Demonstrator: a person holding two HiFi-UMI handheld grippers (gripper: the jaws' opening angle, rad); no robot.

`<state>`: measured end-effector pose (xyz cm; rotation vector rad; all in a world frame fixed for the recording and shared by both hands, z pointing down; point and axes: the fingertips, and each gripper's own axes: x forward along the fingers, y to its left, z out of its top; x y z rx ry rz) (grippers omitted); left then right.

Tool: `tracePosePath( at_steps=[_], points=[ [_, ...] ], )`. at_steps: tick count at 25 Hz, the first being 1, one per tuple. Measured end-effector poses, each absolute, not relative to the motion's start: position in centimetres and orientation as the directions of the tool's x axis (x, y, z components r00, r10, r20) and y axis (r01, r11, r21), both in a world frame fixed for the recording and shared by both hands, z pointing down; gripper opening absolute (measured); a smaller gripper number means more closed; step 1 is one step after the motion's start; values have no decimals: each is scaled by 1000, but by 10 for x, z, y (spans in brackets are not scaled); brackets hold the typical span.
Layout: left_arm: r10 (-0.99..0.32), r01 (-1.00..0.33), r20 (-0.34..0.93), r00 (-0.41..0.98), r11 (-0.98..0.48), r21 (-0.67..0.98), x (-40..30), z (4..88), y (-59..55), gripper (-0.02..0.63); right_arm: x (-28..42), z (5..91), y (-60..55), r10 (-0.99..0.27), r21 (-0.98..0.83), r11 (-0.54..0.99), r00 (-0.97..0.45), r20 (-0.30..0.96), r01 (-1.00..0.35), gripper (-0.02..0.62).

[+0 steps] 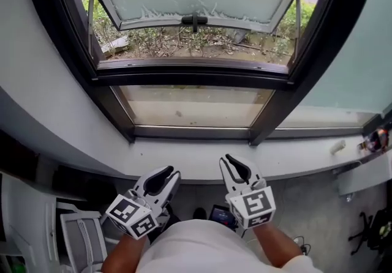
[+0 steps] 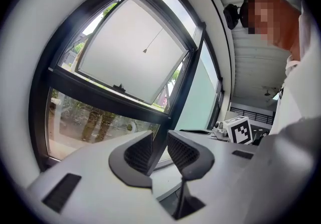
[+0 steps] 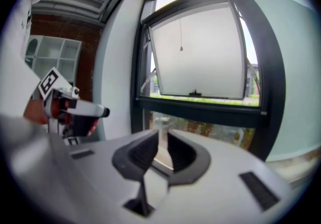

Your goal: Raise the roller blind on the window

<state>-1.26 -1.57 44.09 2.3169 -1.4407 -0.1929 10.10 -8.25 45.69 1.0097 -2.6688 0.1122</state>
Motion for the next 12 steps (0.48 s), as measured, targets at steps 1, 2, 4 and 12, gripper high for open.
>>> tracePosePath(
  at_steps=[1, 2, 4, 12],
  points=[
    [-884, -829, 94, 458, -386, 404, -12, 441, -14, 104, 102, 457, -80, -639, 26, 750, -713, 289, -661, 67],
    [-883, -829, 95, 459, -387, 404, -12, 441, -12, 103, 103, 457, -77, -641, 26, 748, -711, 287, -664, 67],
    [-880, -827, 103, 464, -389, 407, -13, 443, -9, 101, 105, 457, -74, -650, 27, 740, -704, 287, -672, 66],
    [-857, -812, 126, 500, -413, 412, -22, 444, -4, 101, 108, 459, -67, -686, 12, 697, -662, 301, -717, 61]
  ],
)
